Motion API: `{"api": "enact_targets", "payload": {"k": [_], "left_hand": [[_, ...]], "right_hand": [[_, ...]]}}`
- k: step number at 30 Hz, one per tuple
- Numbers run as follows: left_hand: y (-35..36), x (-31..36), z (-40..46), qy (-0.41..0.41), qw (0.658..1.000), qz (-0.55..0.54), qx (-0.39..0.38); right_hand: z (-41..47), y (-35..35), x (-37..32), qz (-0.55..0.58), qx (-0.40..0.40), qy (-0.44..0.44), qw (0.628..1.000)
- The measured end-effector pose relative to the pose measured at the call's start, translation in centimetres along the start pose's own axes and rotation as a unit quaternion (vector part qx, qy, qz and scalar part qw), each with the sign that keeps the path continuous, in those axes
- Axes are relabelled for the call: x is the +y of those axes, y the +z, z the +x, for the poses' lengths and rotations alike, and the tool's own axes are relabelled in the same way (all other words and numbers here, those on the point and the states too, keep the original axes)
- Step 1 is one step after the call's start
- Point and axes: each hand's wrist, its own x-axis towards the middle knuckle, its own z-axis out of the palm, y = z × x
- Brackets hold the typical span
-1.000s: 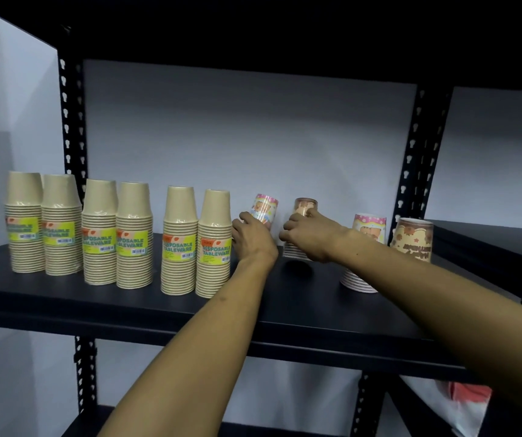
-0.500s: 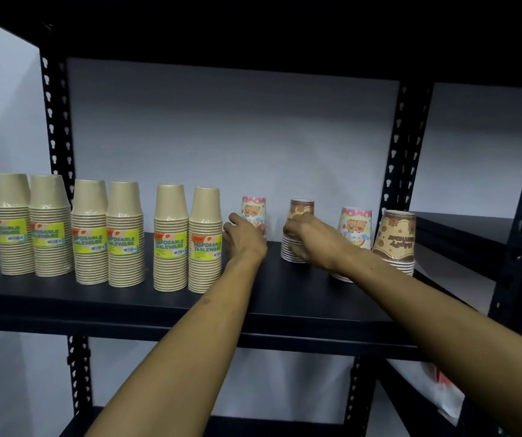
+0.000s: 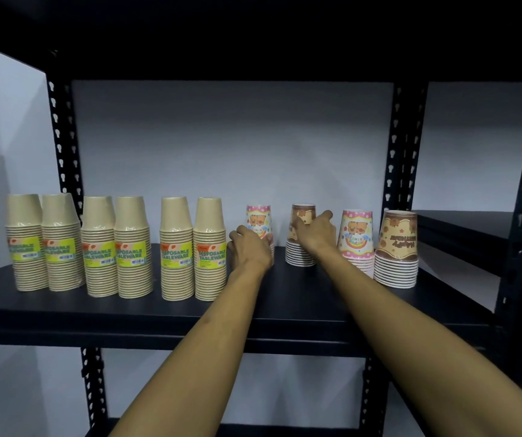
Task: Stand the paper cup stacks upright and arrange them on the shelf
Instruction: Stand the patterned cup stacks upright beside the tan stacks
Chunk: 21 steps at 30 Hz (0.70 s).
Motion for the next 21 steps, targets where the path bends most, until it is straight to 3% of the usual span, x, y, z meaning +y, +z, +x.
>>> {"api": "enact_targets", "payload": {"k": [6,13,21], "left_hand": [[-0.4,0.2,-0.5,0.001,1.000,-0.018,-0.007],[-0.5,-0.2,-2.7,0.089,0.995,0.056,0.002],[-1.5,-1.2,-5.4,0.122,0.992,0.010,0.019]], "right_hand": [[-0.5,0.0,0.3,-0.070,-0.040,-0.056,0.995],[-2.7,-1.6,0.8,-0.095,-0.043,-0.108,0.989],[-5.4,-3.8,0.9,-0.122,-0.030,-0.190,0.974]]}}
